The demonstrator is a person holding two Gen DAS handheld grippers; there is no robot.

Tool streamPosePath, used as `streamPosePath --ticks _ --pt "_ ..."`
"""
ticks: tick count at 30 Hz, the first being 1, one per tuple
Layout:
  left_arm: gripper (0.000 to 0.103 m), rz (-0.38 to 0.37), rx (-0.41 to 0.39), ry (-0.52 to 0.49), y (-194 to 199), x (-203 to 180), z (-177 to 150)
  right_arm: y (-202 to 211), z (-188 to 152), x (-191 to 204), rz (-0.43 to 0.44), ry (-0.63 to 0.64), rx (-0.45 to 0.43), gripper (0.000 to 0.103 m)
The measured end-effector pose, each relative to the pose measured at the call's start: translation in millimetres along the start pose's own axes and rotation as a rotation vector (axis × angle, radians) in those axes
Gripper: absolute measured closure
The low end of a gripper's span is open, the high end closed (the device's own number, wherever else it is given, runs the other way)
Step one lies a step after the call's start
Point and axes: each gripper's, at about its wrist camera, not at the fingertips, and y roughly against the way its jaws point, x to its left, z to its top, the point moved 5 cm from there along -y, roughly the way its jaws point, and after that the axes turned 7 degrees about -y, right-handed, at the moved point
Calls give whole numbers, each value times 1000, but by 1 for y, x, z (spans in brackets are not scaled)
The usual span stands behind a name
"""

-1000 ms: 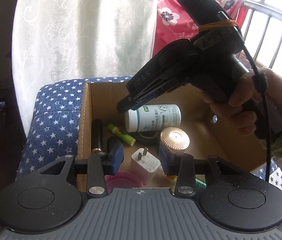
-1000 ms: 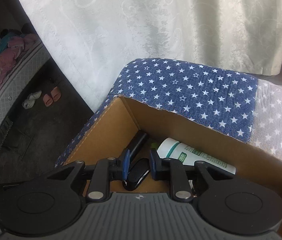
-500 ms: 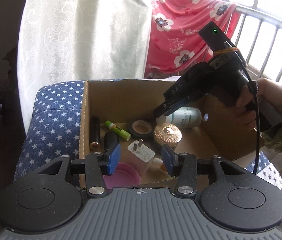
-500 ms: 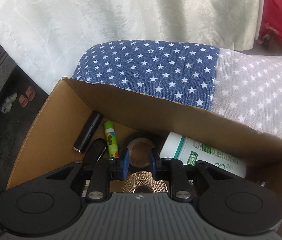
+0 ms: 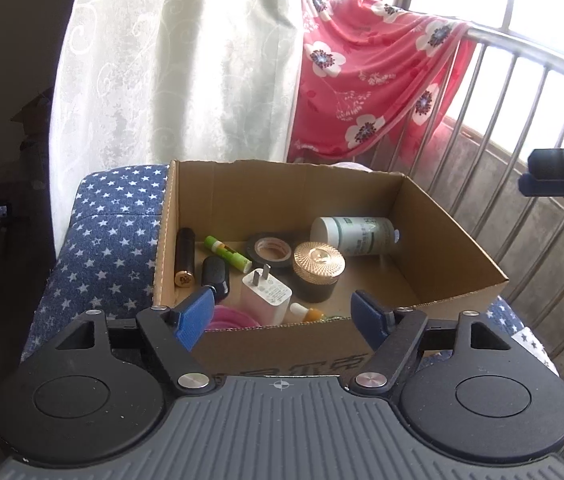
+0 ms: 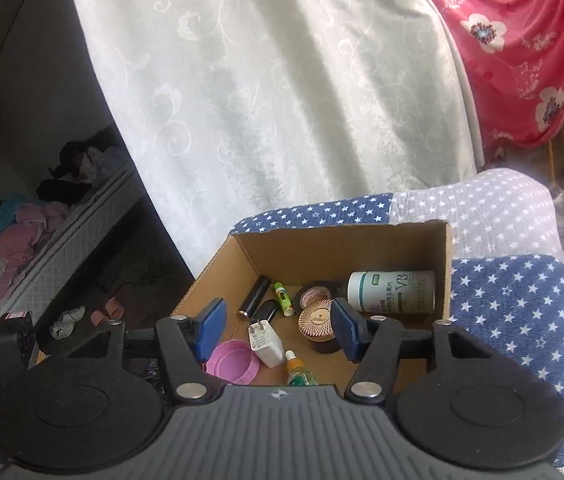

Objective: Organize rigid objects

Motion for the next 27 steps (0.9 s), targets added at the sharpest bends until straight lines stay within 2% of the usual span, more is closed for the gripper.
streamPosePath --ticks 2,4,6,8,12,16,20,27 --pt "2 1 -19 5 7 -3 -2 37 -10 11 -22 33 -77 25" --pt "0 9 -36 4 14 -6 -7 60 -24 17 -52 44 -141 0" --pt "0 30 -27 -3 16 -9 -13 66 -43 16 -103 33 -175 0" --pt "0 55 -11 -8 18 -10 -20 56 -64 11 -160 5 -174 0" --pt "0 118 29 -20 20 -12 -31 25 -100 1 -292 -34 -184 0" --pt "0 212 81 -35 14 -12 -37 -13 -117 10 -403 19 -166 0" --pt "0 260 113 -30 8 -11 -39 -42 -123 22 -437 67 -116 0" --pt "0 286 159 15 2 -5 -41 -51 -123 30 -434 80 -119 0"
